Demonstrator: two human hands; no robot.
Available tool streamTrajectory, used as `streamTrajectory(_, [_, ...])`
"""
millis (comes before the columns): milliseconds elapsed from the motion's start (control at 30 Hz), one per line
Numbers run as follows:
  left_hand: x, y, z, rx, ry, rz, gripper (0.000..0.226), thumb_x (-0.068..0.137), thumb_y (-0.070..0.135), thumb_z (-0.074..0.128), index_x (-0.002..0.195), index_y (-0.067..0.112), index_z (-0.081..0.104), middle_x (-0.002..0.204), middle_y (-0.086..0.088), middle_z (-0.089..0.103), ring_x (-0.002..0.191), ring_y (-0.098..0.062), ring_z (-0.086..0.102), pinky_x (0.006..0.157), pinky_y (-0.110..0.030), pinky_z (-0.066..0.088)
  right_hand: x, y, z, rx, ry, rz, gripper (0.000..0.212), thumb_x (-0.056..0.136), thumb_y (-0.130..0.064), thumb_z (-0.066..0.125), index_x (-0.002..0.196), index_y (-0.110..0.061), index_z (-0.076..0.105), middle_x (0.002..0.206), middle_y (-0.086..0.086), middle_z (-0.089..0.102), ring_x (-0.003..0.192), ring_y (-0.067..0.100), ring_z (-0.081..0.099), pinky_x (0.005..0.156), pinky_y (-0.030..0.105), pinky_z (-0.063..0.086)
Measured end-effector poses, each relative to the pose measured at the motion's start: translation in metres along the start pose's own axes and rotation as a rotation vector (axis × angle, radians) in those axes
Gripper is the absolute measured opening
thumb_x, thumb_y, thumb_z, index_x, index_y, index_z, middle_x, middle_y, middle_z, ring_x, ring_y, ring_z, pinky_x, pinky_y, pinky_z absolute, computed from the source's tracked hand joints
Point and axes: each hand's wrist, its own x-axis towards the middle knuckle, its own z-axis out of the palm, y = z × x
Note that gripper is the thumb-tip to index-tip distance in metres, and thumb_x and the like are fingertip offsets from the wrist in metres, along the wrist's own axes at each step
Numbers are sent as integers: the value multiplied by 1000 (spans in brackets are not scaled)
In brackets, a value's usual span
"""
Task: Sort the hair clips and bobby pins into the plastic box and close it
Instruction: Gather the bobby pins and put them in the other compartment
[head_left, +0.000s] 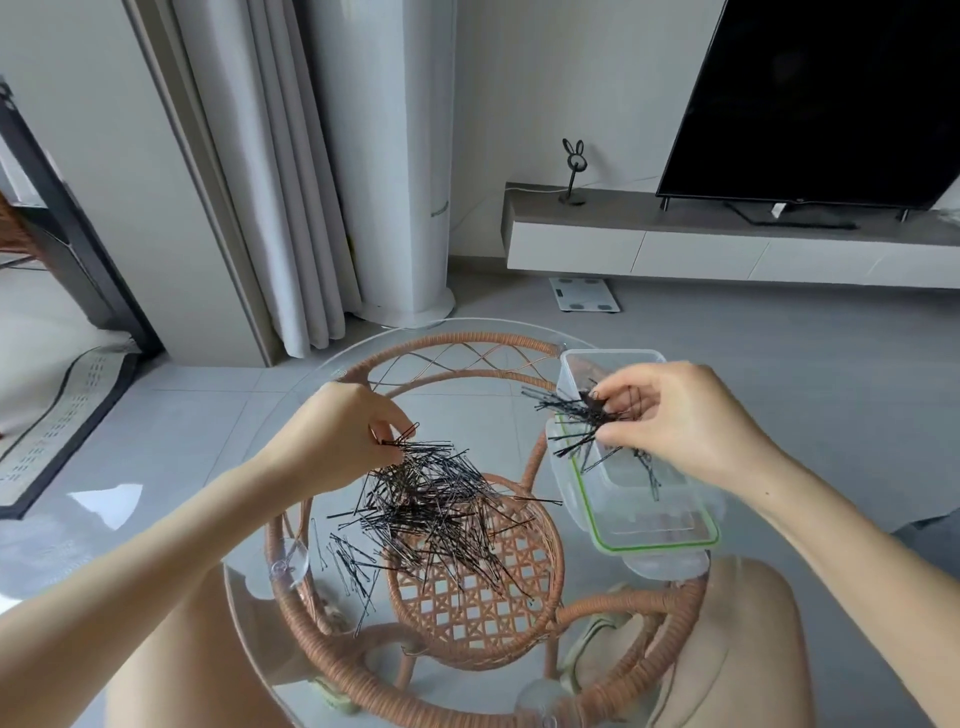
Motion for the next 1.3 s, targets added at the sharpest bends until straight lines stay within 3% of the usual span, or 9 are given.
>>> streamTrajectory(200, [8, 9, 5, 33, -16, 20, 23, 74, 19, 73, 96, 27, 73, 73, 8, 67, 67, -1, 59, 77, -23, 53, 6, 56, -18, -93, -19, 41, 31, 69, -5, 77, 93, -23, 70, 87, -4, 71, 73, 1, 62, 73, 8, 45])
streamTrajectory(300, [11, 12, 8, 60, -20, 17, 24, 73, 21, 74, 96, 28, 73, 75, 8, 69, 68, -6, 63, 75, -26, 55, 5, 80, -12, -121, -98, 50, 31, 70, -3, 75, 94, -22, 70, 93, -5, 71, 86, 7, 65, 85, 22, 49])
streamTrajectory(400, [13, 12, 11, 74, -38, 28, 23, 72, 21, 74, 95, 27, 73, 77, 7, 71, 58, 6, 59, 72, -21, 54, 6, 95, -6, -176, -165, 49, 28, 73, -5, 74, 95, -22, 70, 92, -10, 68, 90, 7, 62, 78, 12, 42])
streamTrajectory(467, [13, 12, 12, 73, -41, 30, 23, 72, 22, 74, 95, 28, 73, 74, 8, 70, 54, 15, 56, 70, -19, 53, 7, 100, -4, -185, -201, 40, 27, 73, -6, 73, 92, -25, 69, 90, -12, 67, 89, 5, 61, 78, 13, 41])
streamTrajectory(633, [15, 17, 13, 84, -65, 40, 24, 74, 18, 74, 97, 24, 73, 75, 5, 68, 62, 3, 58, 73, -23, 55, 17, 107, -2, -226, -296, 41, 29, 73, -4, 72, 82, -31, 67, 83, -18, 64, 84, 4, 61, 79, 20, 44])
streamTrajectory(800, [16, 21, 16, 107, -74, 39, 23, 74, 18, 73, 96, 25, 73, 72, 8, 64, 71, -10, 64, 75, -27, 56, 21, 111, 3, -289, -418, 54, 23, 77, -9, 70, 95, -23, 70, 94, -10, 67, 90, 5, 60, 81, 17, 43])
streamTrajectory(967, [17, 29, 19, 109, -95, 49, 20, 74, 17, 73, 92, 25, 74, 72, 8, 63, 73, -12, 67, 74, -28, 56, 19, 110, 1, -295, -397, 63, 24, 78, -15, 70, 99, -25, 71, 95, -13, 67, 92, 5, 60, 86, 21, 45])
streamTrajectory(1133, [19, 39, 24, 105, -115, 55, 24, 74, 18, 74, 96, 24, 73, 73, 8, 65, 74, -12, 68, 74, -28, 57, 14, 107, -3, -267, -249, 35, 17, 81, -17, 67, 96, -23, 72, 97, -8, 72, 89, 5, 62, 88, 25, 46])
streamTrajectory(1300, [25, 55, 23, 74, -112, 78, 24, 74, 18, 74, 97, 24, 73, 72, 9, 65, 72, -9, 67, 71, -21, 53, 10, 107, -9, -297, -132, 6, 15, 86, -22, 62, 98, -23, 71, 100, -3, 72, 71, 5, 53, 75, 24, 41])
